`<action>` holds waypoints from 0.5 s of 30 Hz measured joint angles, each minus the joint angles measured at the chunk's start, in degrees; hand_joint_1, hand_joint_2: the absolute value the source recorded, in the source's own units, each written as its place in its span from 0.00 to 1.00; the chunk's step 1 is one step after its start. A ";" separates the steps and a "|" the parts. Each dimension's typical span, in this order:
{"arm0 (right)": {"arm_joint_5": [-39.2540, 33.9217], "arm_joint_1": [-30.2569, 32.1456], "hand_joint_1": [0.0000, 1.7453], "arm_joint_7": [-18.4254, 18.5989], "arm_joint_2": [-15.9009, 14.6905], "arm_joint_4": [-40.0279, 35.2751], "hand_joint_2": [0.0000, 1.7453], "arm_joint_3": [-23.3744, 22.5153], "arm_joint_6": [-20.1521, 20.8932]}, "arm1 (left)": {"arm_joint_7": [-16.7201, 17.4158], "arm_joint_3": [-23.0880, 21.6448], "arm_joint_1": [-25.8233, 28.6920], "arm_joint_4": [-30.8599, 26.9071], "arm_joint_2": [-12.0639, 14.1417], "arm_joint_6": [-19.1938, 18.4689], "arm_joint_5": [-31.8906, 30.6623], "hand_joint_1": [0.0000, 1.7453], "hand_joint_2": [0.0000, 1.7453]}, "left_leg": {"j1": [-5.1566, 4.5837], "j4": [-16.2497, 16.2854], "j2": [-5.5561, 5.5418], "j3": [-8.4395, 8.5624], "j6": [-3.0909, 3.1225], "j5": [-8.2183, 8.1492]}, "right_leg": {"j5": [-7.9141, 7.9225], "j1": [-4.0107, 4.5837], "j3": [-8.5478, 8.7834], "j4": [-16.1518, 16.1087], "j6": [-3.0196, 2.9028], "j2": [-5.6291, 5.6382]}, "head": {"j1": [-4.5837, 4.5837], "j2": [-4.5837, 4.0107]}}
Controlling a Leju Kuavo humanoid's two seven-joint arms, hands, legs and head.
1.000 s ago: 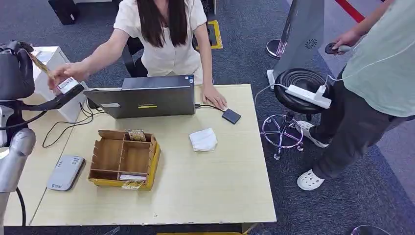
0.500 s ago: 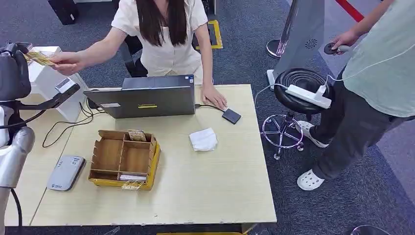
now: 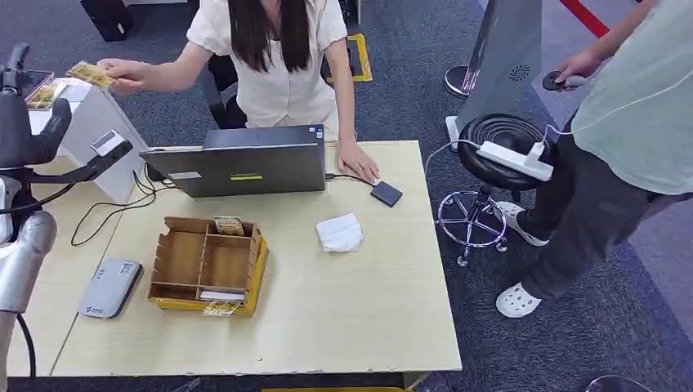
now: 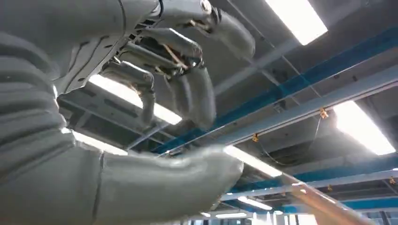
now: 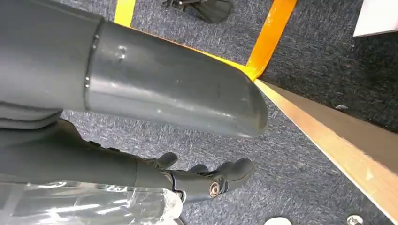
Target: Pass the card to the sensor for recognition and then transmit it.
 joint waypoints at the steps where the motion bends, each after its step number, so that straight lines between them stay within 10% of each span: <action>1: 0.11 0.01 0.00 0.02 0.00 0.00 0.00 0.00 0.00 | 0.22 0.32 -0.06 0.39 0.74 -0.50 -0.32 0.00 1.00 | 0.00 0.00 0.05 0.01 0.00 0.00 | 0.00 0.00 -0.01 0.00 0.00 0.06 | 0.00 0.00; 8: -0.11 0.28 0.00 -0.04 0.00 0.02 0.00 -0.02 -0.04 | 4.63 5.72 1.49 9.35 8.14 -0.90 -3.83 0.00 1.00 | 0.04 -0.07 0.32 0.03 -0.04 -0.03 | -0.02 0.02 -0.12 0.09 -0.03 0.38 | -0.09 0.00; 15: -1.27 1.39 0.00 -1.03 -0.06 0.11 0.00 -1.18 -0.46 | 9.42 16.07 14.73 15.49 14.38 -0.35 -2.32 0.00 1.00 | 0.06 -0.15 0.42 -0.02 -0.16 -0.12 | -0.11 0.03 -0.19 0.08 -0.13 0.52 | -0.04 0.00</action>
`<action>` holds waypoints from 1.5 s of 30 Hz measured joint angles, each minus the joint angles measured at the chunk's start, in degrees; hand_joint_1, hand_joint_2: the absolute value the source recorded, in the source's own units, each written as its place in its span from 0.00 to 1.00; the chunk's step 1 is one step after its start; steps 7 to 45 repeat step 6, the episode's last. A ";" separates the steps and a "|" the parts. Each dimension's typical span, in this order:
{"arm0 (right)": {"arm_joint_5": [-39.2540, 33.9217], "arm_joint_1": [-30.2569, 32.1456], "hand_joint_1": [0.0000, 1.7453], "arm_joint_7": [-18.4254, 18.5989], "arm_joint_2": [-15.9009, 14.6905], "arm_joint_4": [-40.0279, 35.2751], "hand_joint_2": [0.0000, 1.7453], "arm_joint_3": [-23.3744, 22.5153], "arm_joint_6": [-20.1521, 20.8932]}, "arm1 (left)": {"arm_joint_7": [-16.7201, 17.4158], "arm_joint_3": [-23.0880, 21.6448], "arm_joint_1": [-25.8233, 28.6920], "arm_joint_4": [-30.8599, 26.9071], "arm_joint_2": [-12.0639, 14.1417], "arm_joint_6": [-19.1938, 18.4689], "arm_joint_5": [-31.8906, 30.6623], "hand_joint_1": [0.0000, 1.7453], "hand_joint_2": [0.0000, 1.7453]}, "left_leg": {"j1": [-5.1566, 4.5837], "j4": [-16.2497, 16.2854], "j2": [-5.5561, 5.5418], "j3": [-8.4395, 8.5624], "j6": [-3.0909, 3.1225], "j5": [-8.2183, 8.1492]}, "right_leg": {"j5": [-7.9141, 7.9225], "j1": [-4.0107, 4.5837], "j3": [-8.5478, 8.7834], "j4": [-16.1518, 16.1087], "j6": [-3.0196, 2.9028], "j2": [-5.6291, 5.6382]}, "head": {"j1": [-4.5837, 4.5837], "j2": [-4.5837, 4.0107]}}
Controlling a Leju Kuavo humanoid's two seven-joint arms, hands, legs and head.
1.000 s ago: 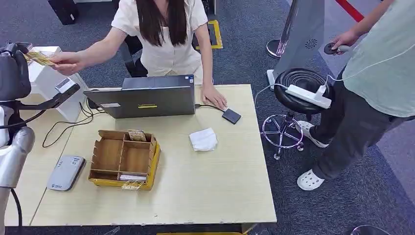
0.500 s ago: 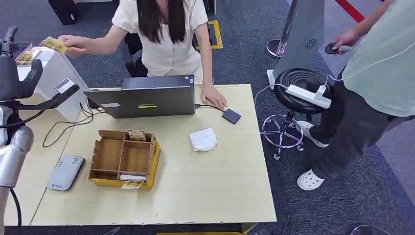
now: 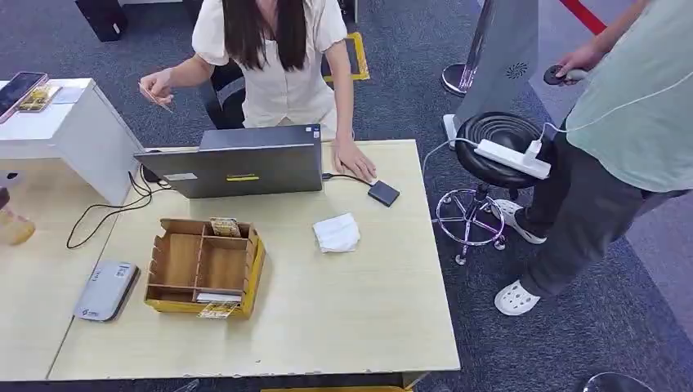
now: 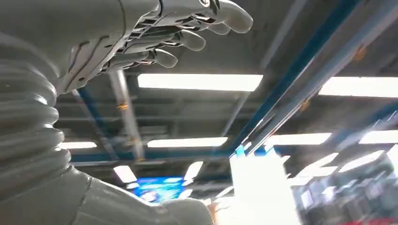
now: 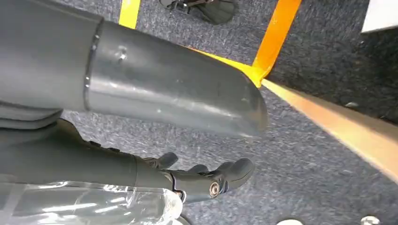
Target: Pass the card to the sensor for recognition and then transmit it.
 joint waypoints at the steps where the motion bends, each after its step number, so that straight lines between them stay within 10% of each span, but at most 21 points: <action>1: -0.13 0.22 0.00 -0.13 -0.05 0.00 0.00 -0.24 -0.02 | 0.13 2.26 2.99 0.44 0.65 0.00 0.18 0.00 1.00 | 0.00 0.00 0.06 0.02 -0.08 -0.05 | -0.01 0.00 -0.03 -0.01 -0.01 0.06 | -0.06 0.00; 6: -0.35 0.84 0.00 -0.53 -0.35 0.13 0.00 -1.31 -0.33 | 0.33 11.72 13.73 1.38 1.86 -0.44 0.09 0.00 1.00 | 0.01 0.00 -0.01 -0.04 -0.06 -0.08 | -0.06 0.00 -0.02 -0.06 0.03 -0.04 | -0.02 0.00; 45: -0.35 0.84 0.00 -0.53 -0.35 0.13 0.00 -1.31 -0.33 | 0.33 11.72 13.73 1.38 1.86 -0.44 0.09 0.00 1.00 | 0.01 0.00 -0.01 -0.04 -0.06 -0.08 | -0.06 0.00 -0.02 -0.06 0.03 -0.04 | -0.02 0.00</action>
